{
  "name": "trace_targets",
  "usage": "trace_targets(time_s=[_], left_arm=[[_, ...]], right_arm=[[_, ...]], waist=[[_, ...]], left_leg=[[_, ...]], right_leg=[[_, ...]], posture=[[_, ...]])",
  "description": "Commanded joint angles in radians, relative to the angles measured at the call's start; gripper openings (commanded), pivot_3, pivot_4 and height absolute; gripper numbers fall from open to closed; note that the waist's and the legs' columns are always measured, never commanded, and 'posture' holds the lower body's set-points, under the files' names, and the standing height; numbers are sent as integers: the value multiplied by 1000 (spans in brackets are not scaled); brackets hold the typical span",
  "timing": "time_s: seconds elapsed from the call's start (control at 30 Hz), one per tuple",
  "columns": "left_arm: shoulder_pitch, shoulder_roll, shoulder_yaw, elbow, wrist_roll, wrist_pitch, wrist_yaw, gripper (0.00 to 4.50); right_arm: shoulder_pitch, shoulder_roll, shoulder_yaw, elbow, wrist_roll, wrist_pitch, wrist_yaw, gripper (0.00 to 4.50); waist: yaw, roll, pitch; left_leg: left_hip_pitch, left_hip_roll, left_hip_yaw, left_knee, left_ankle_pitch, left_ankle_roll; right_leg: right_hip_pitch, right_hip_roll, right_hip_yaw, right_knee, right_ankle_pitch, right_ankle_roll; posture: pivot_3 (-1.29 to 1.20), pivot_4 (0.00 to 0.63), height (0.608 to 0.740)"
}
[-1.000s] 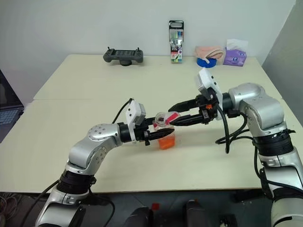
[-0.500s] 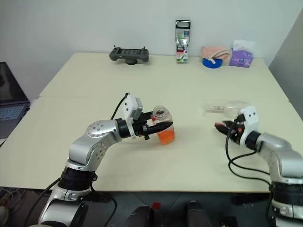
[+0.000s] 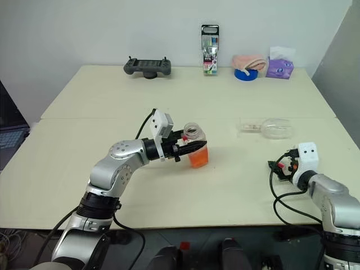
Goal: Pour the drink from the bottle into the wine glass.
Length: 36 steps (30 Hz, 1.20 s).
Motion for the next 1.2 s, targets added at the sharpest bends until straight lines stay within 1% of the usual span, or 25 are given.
trace_targets(time_s=[0.03, 0.07, 0.13, 0.2, 0.23, 0.27, 0.3, 0.37, 0.47, 0.5, 0.6, 0.67, 0.9, 0.97, 1.03, 1.13, 1.2], left_arm=[[-20, 13, 46, -12, 17, -35, 39, 2132], [-18, 17, 57, -8, 22, -41, 52, 2132], [-18, 24, 115, 10, 29, -40, 122, 2132], [-20, 23, 178, 46, 50, -69, 215, 2132], [-23, 22, 217, 77, 58, -88, 268, 2132], [-26, 29, 249, 109, 72, -113, 313, 2132], [-33, 32, 277, 139, 80, -130, 352, 2132], [-41, 34, 321, 183, 88, -148, 413, 2132], [-28, 45, 362, 204, 92, -150, 467, 2132], [-26, 47, 373, 210, 91, -152, 481, 2132], [-21, 50, 402, 248, 83, -180, 492, 2132], [-27, 38, 427, 278, 67, -203, 508, 2132], [-23, 32, 411, 350, 76, -257, 504, 2132], [-28, 31, 404, 385, 84, -269, 504, 2871], [-12, 27, 406, 396, 85, -278, 508, 3434], [2, 22, 403, 395, 85, -283, 505, 4461], [0, 20, 398, 399, 86, -286, 500, 4487]], right_arm=[[-35, -94, 25, -118, 47, 31, 95, 4500], [-46, -119, 34, -150, 64, 44, 123, 4500], [-98, -176, 78, -265, 160, 71, 238, 4500], [-143, -196, 141, -343, 229, 69, 326, 4500], [-179, -167, 197, -359, 246, 50, 350, 4500], [-234, -86, 252, -342, 246, 6, 339, 4500], [-288, 3, 291, -305, 232, -35, 299, 4500], [-371, 166, 335, -220, 174, -98, 189, 4500], [-436, 309, 418, -154, 91, -162, 110, 4500], [-448, 336, 439, -138, 76, -173, 100, 4500], [-474, 399, 483, -65, 23, -213, 67, 4500], [-475, 419, 500, -52, 4, -227, 62, 4500], [-438, 397, 539, -98, 7, -221, 127, 4500], [-445, 397, 535, -85, 2, -222, 130, 4500], [-444, 396, 528, -89, 0, -216, 123, 4500], [-450, 390, 512, -88, 2, -206, 115, 4500], [-457, 382, 508, -80, -2, -204, 119, 4500]], waist=[[-1, 0, 0], [-3, 0, 0], [-7, 0, 0], [-12, 0, 0], [-13, 0, 0], [-15, -3, -1], [-19, -6, -2], [-21, -6, -2], [-6, -5, -2], [2, -5, -2], [9, -6, -2], [11, -6, -2], [5, -6, -2], [2, -6, -2], [0, -5, -3], [-2, -5, -3], [0, -5, -3]], left_leg=[[0, 0, 0, 0, 0, 0], [0, 0, 0, 0, 0, 0], [1, 1, 1, 0, 0, 0], [1, 2, 1, -1, 0, 0], [2, 3, 1, -1, 0, 0], [2, 4, 0, -1, 0, 0], [2, 5, -1, -1, 0, 0], [3, 7, -1, -1, 0, 0], [-1, 6, -3, 0, 0, 0], [-2, 3, -5, 0, 0, 0], [-3, -1, -7, 0, 0, -2], [-4, -1, -6, 0, 0, -3], [-1, 1, -7, -1, 0, -3], [0, 1, -7, -1, 1, -3], [1, 1, -7, -1, 1, -3], [0, 1, -7, -1, 1, -3], [-1, 1, -8, -1, 1, -3]], right_leg=[[0, 0, 0, 0, 0, 0], [0, 0, 0, 0, 0, 0], [0, 1, 1, 0, 0, 0], [-1, 3, 2, 1, 0, 0], [-1, 3, 1, 1, 0, 0], [0, 4, 0, 0, 0, 0], [0, 5, -1, 0, 0, 0], [0, 7, -1, 1, 0, -1], [-2, 5, -2, 1, 1, -2], [-2, 3, -4, 1, 4, -6], [-2, -3, -6, -1, 4, -6], [-1, -4, -7, -2, 4, -5], [-1, -1, -8, 1, 4, -5], [0, -1, -7, 2, 4, -5], [0, -1, -8, 2, 4, -4], [0, -1, -7, 2, 4, -5], [-1, -1, -8, 2, 4, -5]], posture=[[0, 150, 740], [0, 150, 740], [0, 150, 740], [0, 150, 740], [0, 150, 740], [0, 150, 740], [0, 150, 740], [0, 150, 740], [0, 150, 740], [0, 150, 740], [0, 150, 740], [0, 150, 740], [0, 150, 740], [0, 150, 740], [0, 150, 740], [0, 150, 740], [0, 150, 740]])
